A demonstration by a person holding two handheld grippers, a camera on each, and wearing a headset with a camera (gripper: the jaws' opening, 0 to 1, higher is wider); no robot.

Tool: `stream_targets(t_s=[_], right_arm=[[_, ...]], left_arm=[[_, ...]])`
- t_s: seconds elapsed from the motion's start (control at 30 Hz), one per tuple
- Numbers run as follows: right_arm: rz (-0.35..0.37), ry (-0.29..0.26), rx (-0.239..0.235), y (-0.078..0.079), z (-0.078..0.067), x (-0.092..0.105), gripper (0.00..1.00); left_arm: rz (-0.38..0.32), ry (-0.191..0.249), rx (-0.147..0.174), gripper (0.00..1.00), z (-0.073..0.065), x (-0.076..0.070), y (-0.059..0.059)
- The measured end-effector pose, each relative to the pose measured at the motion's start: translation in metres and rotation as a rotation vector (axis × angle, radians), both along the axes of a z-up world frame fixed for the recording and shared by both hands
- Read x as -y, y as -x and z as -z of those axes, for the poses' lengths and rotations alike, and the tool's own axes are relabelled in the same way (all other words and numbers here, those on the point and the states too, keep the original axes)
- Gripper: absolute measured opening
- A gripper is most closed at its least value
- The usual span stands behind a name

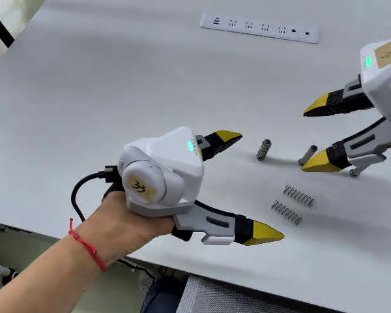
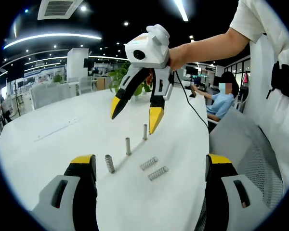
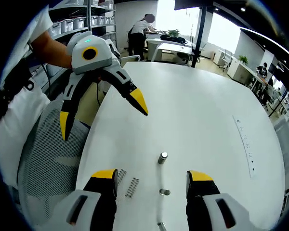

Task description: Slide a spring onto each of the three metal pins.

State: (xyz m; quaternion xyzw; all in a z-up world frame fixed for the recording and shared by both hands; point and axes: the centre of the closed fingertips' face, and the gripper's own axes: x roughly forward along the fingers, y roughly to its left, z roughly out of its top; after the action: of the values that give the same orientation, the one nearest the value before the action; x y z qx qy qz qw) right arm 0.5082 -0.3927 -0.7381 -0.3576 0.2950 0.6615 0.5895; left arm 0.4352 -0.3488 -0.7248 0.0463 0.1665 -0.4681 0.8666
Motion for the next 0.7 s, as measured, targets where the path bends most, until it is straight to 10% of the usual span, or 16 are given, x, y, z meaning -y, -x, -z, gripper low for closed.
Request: stream_targets(t_s=[0.7], right_arm=[[0.131, -0.182, -0.045, 0.010, -0.019, 0.061, 0.78]], left_arm=[[0.047, -0.065, -0.007, 0.93, 0.002, 0.009, 0.002]])
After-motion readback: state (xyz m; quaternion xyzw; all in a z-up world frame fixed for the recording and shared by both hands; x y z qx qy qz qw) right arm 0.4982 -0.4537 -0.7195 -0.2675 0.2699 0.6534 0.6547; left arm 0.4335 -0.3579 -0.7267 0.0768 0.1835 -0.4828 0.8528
